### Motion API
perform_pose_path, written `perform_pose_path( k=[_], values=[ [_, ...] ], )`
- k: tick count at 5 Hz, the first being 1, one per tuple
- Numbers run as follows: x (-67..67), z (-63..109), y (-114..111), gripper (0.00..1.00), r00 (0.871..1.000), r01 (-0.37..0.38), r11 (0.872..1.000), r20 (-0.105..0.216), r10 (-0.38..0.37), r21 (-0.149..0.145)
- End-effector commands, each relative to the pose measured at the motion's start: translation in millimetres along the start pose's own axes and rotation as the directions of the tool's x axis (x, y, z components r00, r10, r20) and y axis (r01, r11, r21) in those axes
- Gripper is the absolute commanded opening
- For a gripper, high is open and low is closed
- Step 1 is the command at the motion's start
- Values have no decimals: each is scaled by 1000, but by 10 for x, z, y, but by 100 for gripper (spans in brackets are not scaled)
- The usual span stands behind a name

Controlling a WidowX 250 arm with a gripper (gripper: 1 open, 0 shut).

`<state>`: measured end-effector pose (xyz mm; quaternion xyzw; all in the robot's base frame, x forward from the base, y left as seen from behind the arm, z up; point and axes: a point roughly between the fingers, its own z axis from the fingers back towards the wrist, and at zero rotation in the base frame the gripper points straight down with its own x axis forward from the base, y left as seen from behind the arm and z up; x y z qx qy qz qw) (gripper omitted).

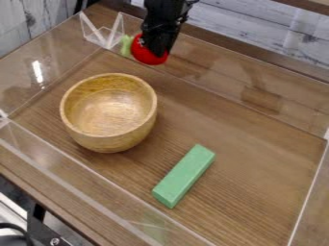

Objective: Move the red fruit to the left side of the table

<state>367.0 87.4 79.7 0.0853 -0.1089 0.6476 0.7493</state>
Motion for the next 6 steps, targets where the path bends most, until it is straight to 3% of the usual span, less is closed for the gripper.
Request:
perform_pose_path(
  k=[1,3,4,5,6],
  values=[
    [153,216,-23,0,1000,4,996,10,-4,-90],
    [677,79,254,0,993,-118,989,15,120,-88],
    [961,23,328,0,992,-125,988,8,127,-88],
    [1170,-82,391,0,992,-123,988,7,124,-89],
    [1218,-122,440,0,985,-170,983,16,172,-74]
  ],
)
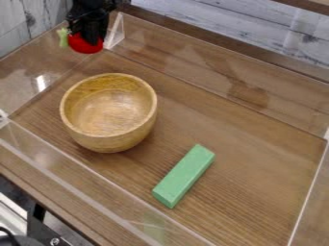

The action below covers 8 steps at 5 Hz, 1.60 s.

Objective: Move the red fruit to the left side of the table

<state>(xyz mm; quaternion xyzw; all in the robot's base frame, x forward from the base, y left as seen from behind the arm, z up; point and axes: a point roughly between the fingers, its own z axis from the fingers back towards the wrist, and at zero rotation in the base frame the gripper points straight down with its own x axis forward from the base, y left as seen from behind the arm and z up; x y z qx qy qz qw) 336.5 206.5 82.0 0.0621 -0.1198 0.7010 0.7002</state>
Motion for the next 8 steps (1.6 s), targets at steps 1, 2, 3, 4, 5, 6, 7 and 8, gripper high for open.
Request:
perform_pose_path(
  k=[1,2,3,4,5,6,7,8],
  values=[
    [118,100,-20,0,997,-60,998,37,61,-30],
    [88,20,30,0,998,-58,998,33,58,-23],
    [75,-47,71,0,998,-57,998,26,58,-16],
    [53,-101,90,0,999,-42,999,17,42,-14],
    [44,-146,101,0,1000,-25,1000,7,25,-13],
    [46,-163,194,100,999,-32,999,2,32,-7],
    [49,-155,289,0,999,-40,999,-4,40,1],
    [-13,-118,269,0,998,-54,998,-14,54,15]
  ],
)
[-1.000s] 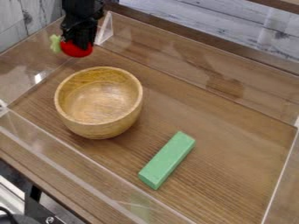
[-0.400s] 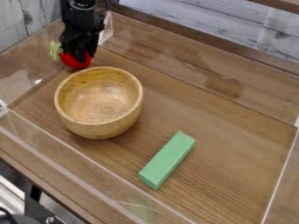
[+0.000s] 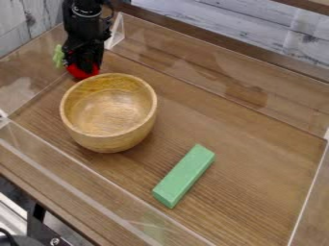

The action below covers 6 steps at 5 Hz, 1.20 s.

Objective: Move the red fruit to the left side of the table

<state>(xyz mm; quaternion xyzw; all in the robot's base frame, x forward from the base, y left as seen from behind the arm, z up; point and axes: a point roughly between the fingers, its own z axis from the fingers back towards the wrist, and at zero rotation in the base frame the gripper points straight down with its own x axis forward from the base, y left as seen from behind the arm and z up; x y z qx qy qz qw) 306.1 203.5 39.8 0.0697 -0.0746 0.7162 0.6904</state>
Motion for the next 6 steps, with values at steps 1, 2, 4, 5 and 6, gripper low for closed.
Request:
perform_pose_path(
  k=[1,2,4,5,6],
  values=[
    [45,260,-81,0,999,-38,998,19,39,-57],
    [136,229,-46,100,996,-84,996,3,84,-42],
    [179,181,2,100,992,-123,992,-6,123,-18],
    [155,141,-4,0,993,-120,993,-9,120,-12],
    [124,115,-8,0,993,-115,993,-18,115,-2]
  ],
)
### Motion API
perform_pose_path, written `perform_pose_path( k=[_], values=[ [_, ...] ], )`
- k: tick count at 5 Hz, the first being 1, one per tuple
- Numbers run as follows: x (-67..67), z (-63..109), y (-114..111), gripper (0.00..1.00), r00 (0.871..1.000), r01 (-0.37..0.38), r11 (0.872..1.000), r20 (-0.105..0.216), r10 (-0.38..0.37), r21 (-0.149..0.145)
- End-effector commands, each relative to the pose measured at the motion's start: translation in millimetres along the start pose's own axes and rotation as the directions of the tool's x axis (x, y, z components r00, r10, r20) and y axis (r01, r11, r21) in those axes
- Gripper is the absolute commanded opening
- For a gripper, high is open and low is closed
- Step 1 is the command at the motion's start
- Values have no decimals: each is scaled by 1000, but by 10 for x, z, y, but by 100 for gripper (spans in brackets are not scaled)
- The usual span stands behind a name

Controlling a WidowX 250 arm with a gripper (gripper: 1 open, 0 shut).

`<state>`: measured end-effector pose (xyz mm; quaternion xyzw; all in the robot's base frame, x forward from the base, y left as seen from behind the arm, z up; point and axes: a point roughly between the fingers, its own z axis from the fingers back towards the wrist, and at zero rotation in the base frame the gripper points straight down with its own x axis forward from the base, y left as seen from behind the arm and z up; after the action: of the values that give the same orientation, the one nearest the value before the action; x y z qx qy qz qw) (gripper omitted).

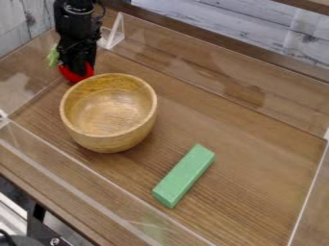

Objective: Move the red fruit to the left side of the table

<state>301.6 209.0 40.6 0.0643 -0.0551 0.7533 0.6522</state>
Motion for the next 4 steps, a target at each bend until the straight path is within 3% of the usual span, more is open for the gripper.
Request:
perform_pose_path(
  k=[1,2,4],
  values=[
    [35,202,-92,100,1000,3,1000,6,-2,-30],
    [10,233,-62,100,1000,29,999,2,-29,-30],
    [94,234,16,100,1000,-28,1000,-5,28,-12]
  ],
)
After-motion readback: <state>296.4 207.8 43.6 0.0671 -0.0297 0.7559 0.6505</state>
